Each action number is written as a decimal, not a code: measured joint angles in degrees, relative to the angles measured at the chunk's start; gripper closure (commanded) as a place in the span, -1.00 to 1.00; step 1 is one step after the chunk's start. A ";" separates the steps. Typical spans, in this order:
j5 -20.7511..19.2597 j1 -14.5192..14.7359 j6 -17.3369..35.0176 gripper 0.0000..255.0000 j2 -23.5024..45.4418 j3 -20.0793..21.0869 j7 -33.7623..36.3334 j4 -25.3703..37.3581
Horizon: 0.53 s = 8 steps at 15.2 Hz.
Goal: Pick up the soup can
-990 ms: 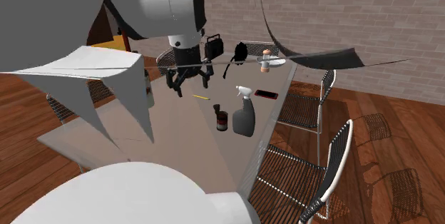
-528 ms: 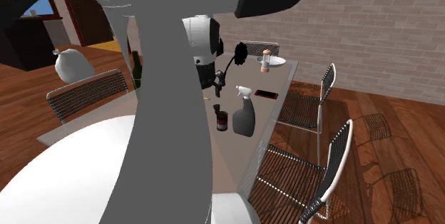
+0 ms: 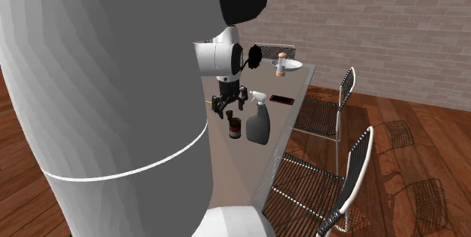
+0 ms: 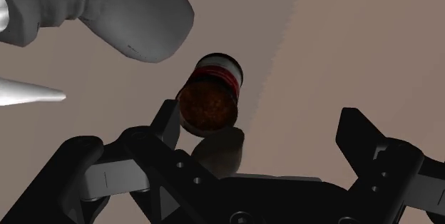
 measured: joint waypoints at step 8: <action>5.97 -3.49 3.75 -1.00 12.52 0.80 -6.90 7.41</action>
